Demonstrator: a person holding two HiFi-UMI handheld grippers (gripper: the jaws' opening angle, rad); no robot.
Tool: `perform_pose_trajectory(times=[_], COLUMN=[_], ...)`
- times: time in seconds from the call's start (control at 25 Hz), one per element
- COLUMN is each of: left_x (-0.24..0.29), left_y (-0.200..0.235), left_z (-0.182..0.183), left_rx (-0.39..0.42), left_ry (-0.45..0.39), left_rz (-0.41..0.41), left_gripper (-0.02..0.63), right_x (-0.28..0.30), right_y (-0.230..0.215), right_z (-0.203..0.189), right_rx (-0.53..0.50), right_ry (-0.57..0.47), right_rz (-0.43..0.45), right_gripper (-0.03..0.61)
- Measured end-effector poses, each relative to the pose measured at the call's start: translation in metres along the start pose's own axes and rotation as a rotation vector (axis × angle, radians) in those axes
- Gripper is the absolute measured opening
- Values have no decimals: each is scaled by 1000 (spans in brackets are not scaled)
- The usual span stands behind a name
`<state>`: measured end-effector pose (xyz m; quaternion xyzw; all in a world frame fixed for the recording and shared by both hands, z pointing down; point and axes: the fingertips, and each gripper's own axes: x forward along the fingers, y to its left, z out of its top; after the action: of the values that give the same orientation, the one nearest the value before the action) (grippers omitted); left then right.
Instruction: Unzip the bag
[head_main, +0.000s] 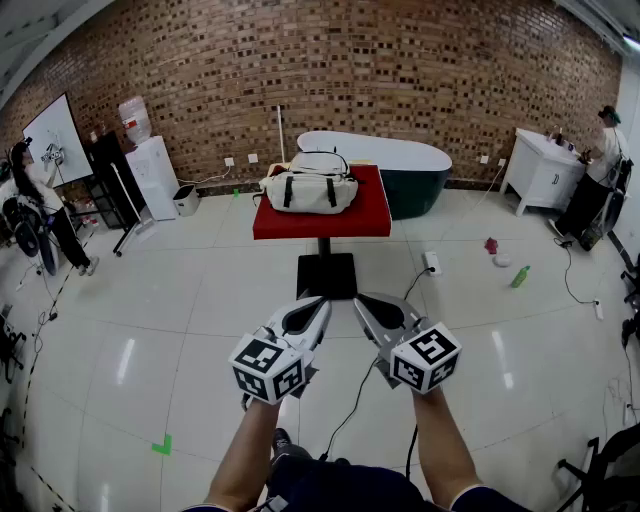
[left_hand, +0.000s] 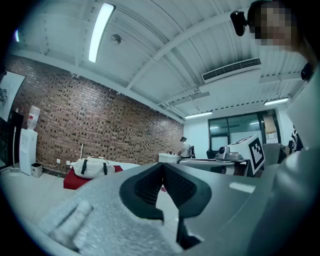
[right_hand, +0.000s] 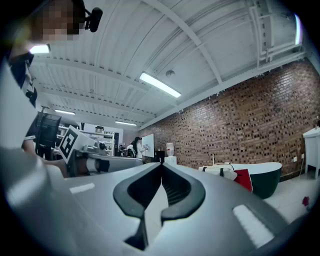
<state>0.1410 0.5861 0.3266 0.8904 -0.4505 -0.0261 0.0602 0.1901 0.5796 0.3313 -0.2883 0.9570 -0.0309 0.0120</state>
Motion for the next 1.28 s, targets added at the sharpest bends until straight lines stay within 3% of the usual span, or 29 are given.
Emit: perform_pose_trajectory(times=[0.4,0.64,0.92,1.28], left_x=[16,50,99,149], left_y=[58,119,210,292], left_z=[4,-19,-17,-13], left_rx=[14,-19,-54,-67], left_ry=[0,19,20,54], left_rz=[47,8,-46,-89], left_gripper=[2,2,2,2], right_x=[49,106,194,276], right_y=[-24,-58,-110,-162], right_z=[-5,-28,-43,-42], right_rx=[-13,-7,7,21], right_ry=[24,85,163,164], right_rz=[6,-11,-56,-72], right_gripper=[17,17,6,6])
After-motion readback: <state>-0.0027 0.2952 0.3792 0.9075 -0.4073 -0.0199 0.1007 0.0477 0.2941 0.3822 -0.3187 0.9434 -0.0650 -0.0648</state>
